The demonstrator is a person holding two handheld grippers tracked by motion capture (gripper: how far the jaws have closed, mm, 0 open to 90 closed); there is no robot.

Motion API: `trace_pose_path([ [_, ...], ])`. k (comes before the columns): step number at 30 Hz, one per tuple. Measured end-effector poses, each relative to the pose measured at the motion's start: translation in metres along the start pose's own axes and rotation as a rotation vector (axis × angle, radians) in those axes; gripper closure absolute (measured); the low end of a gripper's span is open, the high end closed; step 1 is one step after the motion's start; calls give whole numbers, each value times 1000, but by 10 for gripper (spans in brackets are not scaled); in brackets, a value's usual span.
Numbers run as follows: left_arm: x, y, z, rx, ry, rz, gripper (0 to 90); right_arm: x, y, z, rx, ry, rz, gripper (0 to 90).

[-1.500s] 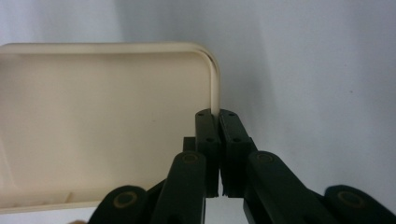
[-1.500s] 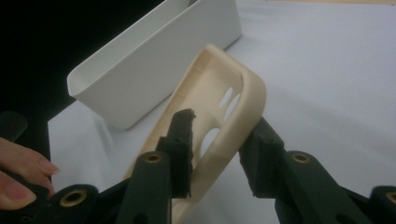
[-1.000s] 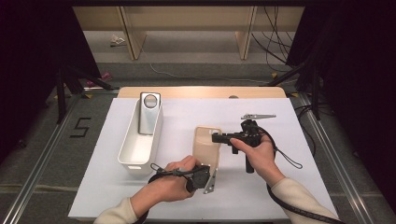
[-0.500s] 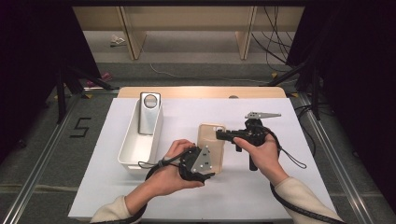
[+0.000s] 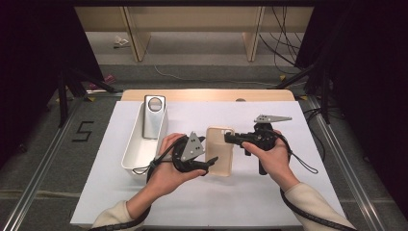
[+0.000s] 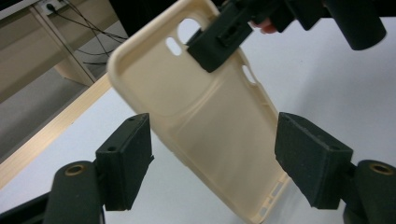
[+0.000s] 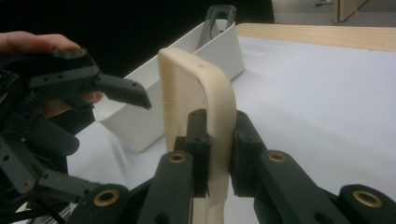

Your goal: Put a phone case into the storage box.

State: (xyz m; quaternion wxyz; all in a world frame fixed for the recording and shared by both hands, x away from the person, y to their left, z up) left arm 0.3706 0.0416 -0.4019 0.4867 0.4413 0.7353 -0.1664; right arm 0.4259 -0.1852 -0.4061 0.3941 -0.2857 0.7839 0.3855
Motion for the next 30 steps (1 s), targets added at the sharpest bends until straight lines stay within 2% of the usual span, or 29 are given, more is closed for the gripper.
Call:
trace_pose_path([
  [5, 1, 6, 0, -15, 1, -29, 266, 0, 1, 0, -2, -5, -9, 807],
  [11, 0, 12, -1, -22, -20, -95, 271, -1, 2, -1, -2, -11, -16, 807],
  [16, -2, 18, -3, -27, -26, -131, 301, -1, 3, -1, -4, -10, -19, 807],
  [21, -4, 26, -7, -39, -38, -187, 336, -1, 3, -1, -2, -12, -23, 806],
  [30, -6, 33, -3, -31, -22, -255, 388, -1, 3, -1, 7, -16, -28, 806],
])
Point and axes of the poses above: each handheld gripper's, and its own axes: z roughly forward along the jaws, x roughly out of its underside, y roughly to its left, the point moved 2 cm from there along z, roughly forward along the jaws, and after that the axes turned 1 degree about -z, right-handed, at the moved point
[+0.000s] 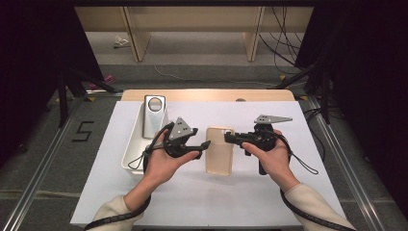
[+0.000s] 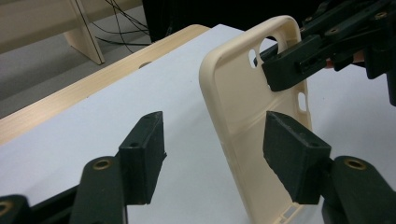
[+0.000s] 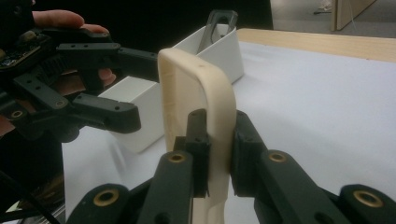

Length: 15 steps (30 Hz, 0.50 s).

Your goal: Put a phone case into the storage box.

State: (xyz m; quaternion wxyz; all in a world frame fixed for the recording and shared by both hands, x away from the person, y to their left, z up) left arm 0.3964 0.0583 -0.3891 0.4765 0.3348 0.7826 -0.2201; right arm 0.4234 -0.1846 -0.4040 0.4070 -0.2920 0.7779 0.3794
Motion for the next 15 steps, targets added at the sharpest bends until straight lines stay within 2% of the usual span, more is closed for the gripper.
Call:
trace_pose_path([
  [5, -3, 0, 3, 7, -15, -28, 425, -1, 0, -1, 4, -2, -4, 806],
  [15, -8, 0, 9, 20, -39, -77, 556, 0, 0, 0, 8, -2, -11, 806],
])
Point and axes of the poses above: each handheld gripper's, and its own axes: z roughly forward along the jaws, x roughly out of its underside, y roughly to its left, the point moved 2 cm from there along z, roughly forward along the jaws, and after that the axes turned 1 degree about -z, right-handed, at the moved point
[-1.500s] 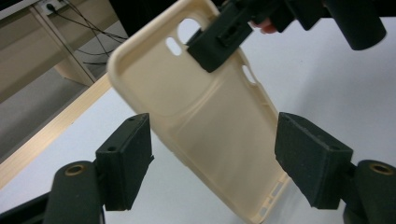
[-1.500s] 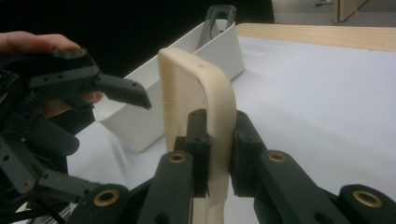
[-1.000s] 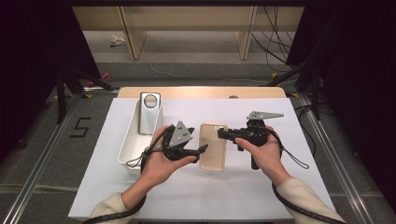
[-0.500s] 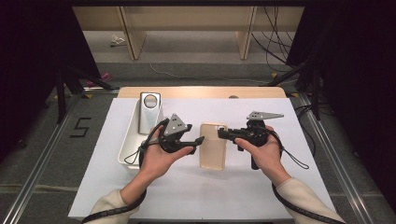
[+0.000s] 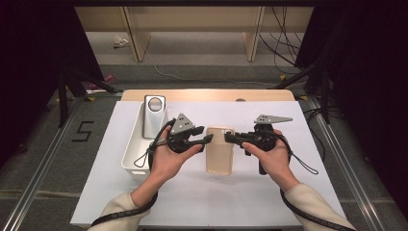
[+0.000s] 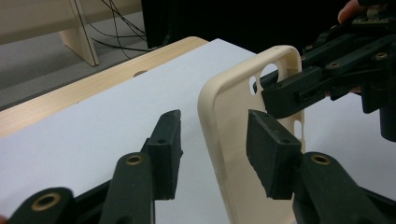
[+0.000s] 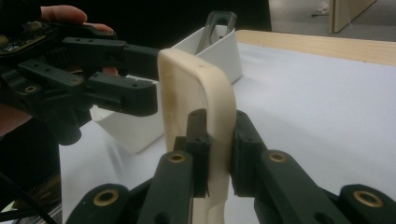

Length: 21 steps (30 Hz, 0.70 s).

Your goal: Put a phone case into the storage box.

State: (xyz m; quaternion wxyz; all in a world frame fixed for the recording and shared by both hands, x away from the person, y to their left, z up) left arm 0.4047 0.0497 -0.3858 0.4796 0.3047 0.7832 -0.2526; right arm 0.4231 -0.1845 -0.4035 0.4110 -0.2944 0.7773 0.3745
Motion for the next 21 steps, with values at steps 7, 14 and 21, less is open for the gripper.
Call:
trace_pose_path([
  [7, -1, 0, 3, -6, -7, -17, 597, 0, -1, -1, 5, -2, 0, 805],
  [14, -1, 0, 5, -8, -13, -33, 635, 0, -1, 0, 7, -5, -1, 805],
  [21, -1, -1, 7, -11, -9, -38, 699, 1, 0, 1, 6, -3, -3, 805],
])
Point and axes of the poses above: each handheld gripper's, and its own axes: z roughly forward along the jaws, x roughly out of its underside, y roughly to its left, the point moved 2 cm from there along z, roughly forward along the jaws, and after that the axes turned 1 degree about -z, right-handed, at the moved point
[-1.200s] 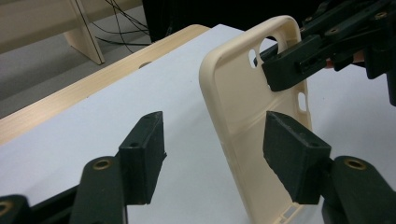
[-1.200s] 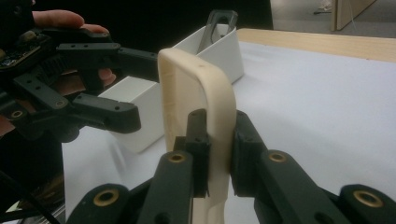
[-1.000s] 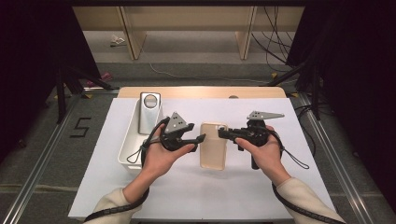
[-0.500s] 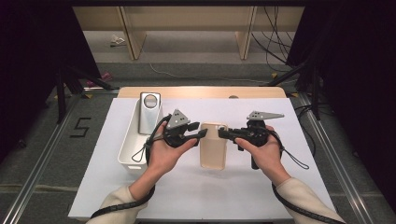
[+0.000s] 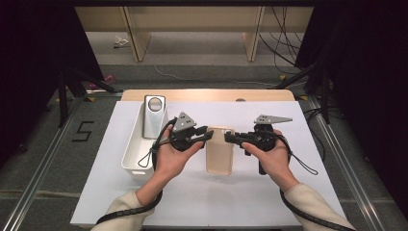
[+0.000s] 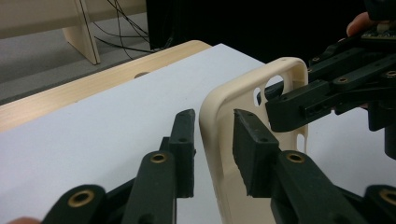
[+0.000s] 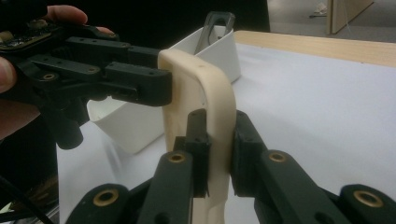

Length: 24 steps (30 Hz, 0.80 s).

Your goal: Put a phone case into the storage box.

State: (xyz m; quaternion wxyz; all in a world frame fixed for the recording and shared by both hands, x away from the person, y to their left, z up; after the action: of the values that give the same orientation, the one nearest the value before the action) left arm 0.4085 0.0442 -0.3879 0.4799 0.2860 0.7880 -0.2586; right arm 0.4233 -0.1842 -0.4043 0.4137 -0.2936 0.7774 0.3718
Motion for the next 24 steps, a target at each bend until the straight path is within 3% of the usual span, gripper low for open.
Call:
trace_pose_path([
  [9, 1, 0, 0, -20, -7, -19, 801, 0, 0, 0, 3, -2, -5, 805],
  [24, 1, -2, -3, -43, -38, -10, 831, 0, 1, 1, 17, 5, -33, 763],
])
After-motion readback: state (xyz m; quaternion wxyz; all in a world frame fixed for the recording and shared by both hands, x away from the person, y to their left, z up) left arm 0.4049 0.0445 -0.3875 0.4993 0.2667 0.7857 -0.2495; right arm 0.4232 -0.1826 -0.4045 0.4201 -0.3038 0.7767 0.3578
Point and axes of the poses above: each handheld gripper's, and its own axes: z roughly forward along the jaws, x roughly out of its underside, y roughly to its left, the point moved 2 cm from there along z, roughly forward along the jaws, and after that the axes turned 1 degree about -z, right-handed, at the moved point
